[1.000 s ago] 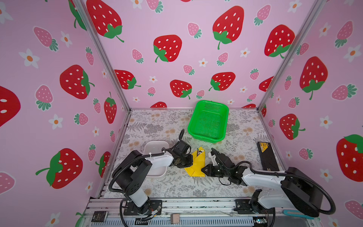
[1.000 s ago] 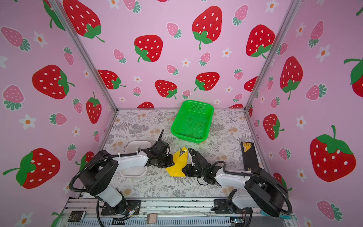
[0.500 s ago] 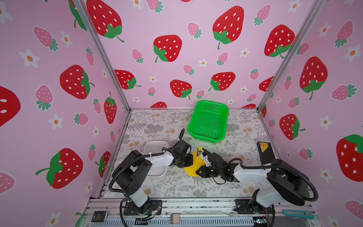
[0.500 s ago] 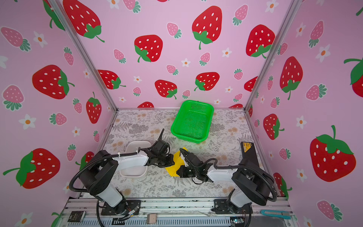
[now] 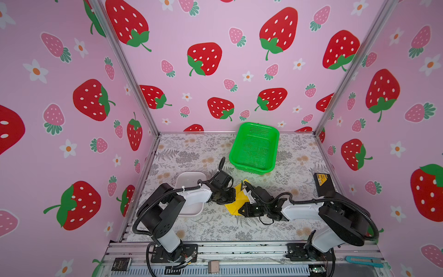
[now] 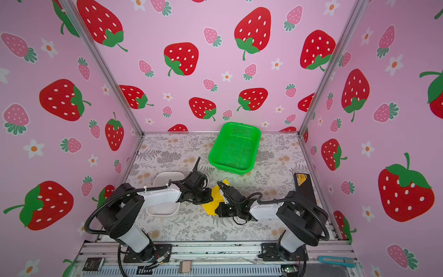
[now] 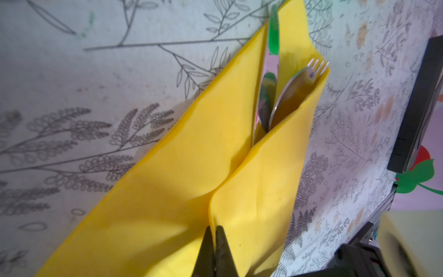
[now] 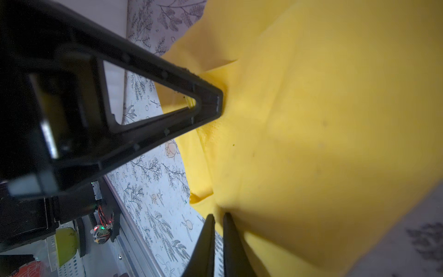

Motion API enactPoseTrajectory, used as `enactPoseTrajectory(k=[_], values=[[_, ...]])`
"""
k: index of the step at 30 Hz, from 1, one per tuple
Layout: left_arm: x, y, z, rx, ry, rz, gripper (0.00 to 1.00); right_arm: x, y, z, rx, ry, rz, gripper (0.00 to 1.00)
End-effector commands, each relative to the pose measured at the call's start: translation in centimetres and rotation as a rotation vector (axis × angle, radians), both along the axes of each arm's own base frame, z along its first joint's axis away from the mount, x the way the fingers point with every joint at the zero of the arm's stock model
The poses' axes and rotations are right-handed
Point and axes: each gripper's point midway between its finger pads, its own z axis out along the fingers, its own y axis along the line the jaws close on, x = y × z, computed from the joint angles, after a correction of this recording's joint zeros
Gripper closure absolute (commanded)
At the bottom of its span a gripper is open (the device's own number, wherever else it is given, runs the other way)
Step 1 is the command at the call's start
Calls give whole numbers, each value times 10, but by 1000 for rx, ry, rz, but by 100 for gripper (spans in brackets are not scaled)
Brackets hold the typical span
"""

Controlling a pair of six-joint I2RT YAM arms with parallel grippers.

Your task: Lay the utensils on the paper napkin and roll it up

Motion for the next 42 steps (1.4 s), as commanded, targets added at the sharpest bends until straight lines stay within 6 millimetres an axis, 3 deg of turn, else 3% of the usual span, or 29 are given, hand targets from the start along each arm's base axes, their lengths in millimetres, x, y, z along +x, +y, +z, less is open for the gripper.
enactPoseTrajectory(k=[1, 3, 9, 13, 17, 27, 42], values=[[6, -2, 11, -5, -26, -2, 97, -3, -5, -14, -52, 18, -2, 88], [7, -1, 15, -6, -40, 3, 95, -4, -7, -17, -60, 26, -5, 88], [6, 12, 22, 34, -67, 32, 70, -5, -10, -19, -70, 29, -9, 88], [6, 28, 25, 85, -89, 79, 57, -5, -10, -19, -71, 28, -9, 89], [7, 48, 25, 174, -108, 123, 50, -5, -10, -19, -73, 27, -11, 89], [7, 71, 10, 254, -52, 198, 49, -4, -8, -20, -73, 28, -3, 89], [12, 58, -7, 184, -8, 190, 52, -5, -8, -19, -72, 28, -2, 89]])
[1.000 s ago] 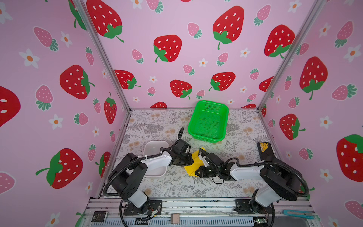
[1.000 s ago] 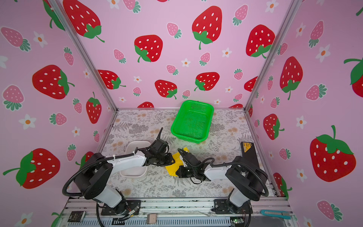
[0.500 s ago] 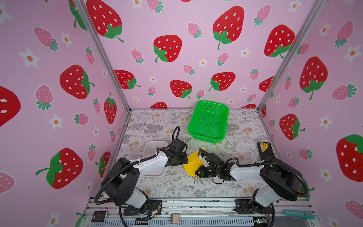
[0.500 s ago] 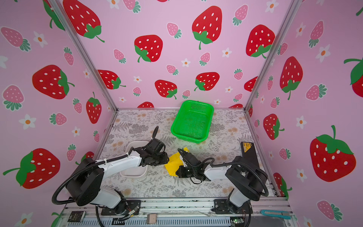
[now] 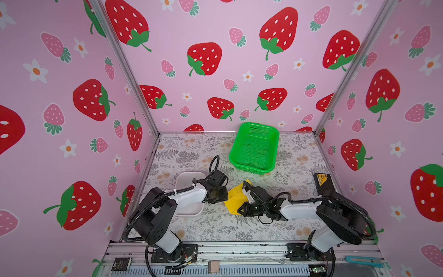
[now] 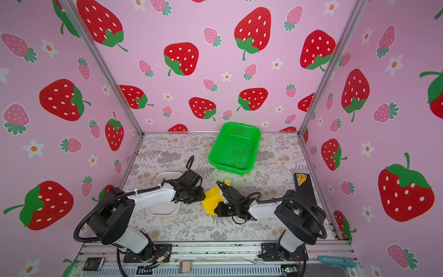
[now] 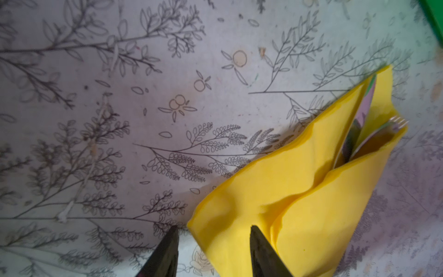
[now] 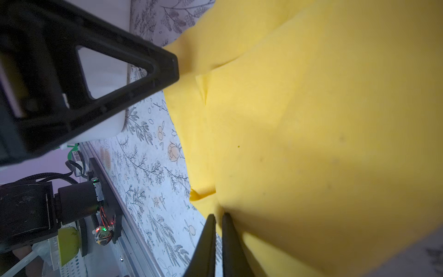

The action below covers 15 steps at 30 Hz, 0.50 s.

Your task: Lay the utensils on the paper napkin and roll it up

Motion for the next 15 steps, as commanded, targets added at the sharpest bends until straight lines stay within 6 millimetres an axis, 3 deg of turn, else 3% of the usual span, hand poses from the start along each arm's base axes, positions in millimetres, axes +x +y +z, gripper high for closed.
enactPoseTrajectory(k=[1, 7, 15], values=[[-1, 0, -7, -13, 19, 12, 53, -5, -11, -18, -77, 27, -6, 89], [0, 2, -11, -21, 22, 24, 60, -5, -11, -18, -76, 26, -4, 89], [2, -5, 3, -78, -8, 11, 88, -6, -12, -20, -81, 27, -5, 89]])
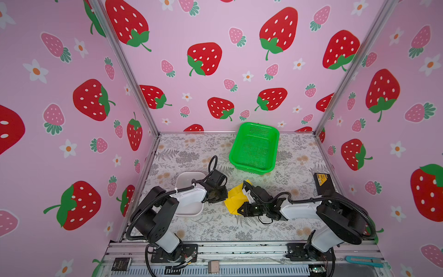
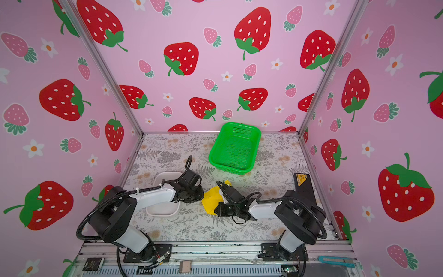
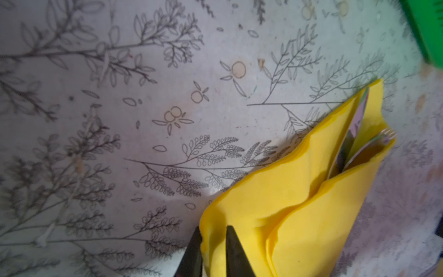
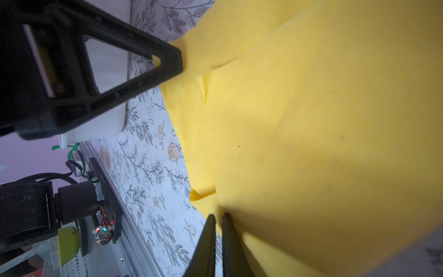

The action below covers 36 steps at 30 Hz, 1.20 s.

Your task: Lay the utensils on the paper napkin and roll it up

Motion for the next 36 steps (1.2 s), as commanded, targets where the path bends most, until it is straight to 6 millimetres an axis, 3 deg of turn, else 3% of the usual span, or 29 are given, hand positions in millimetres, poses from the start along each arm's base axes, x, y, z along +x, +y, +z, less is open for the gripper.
enactPoseTrajectory(k=[1, 4, 15, 29, 36], values=[[0, -5, 12, -54, -20, -12, 92, -5, -12, -20, -81, 28, -6, 89], [2, -15, 28, -116, -57, -51, 98, -5, -11, -19, -78, 26, -6, 89], [-1, -39, 69, -265, -106, -144, 100, -2, -10, -15, -70, 14, -15, 89], [-11, -90, 85, -383, -17, -224, 100, -1, -8, -10, -57, 5, -14, 89], [-10, -103, 78, -408, 64, -191, 100, -1, -8, -7, -43, -2, -15, 88]])
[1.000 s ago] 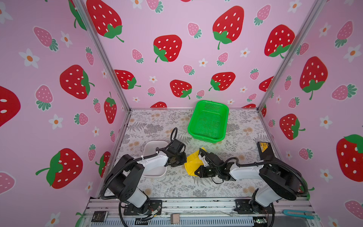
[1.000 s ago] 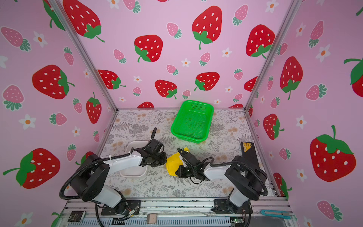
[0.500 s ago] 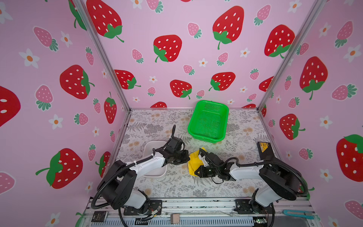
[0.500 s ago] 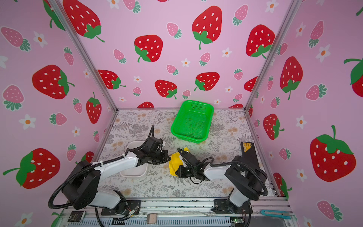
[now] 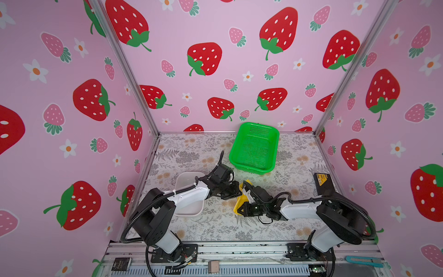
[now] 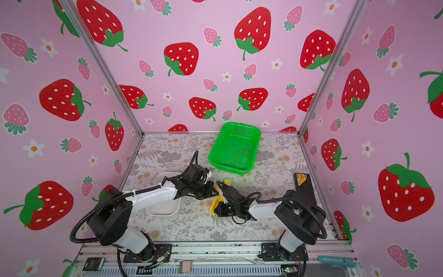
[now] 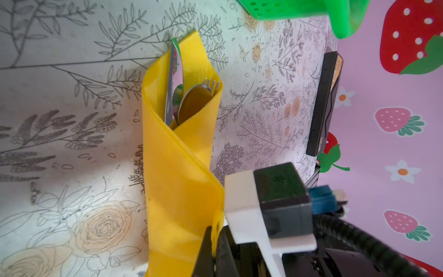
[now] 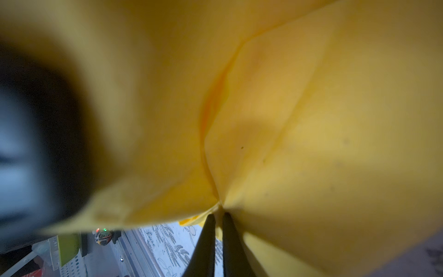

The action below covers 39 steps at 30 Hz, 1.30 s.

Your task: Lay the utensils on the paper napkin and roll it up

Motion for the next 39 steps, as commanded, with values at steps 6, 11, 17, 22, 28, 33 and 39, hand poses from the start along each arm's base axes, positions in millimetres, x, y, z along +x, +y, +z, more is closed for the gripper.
enactPoseTrajectory(k=[6, 11, 17, 22, 28, 33, 39], values=[[4, -15, 5, -39, 42, 16, 100, -2, -8, 0, -21, -12, -13, 88], [4, -13, 3, -25, 43, 27, 100, -1, -18, 7, -12, -30, -40, 87], [4, -14, 2, -26, 44, 25, 100, -2, -27, 3, -13, -25, -65, 86], [4, -17, 4, -33, 44, 16, 100, -4, -18, 0, 3, -4, -39, 86], [1, -24, 11, -49, 45, 7, 100, -3, -26, -12, -43, 4, -64, 87], [0, -35, 13, -60, 57, 0, 100, -4, -33, -16, -56, 1, -77, 87], [-1, -46, 11, -75, 89, 11, 100, -5, -35, -17, -51, 3, -79, 87]])
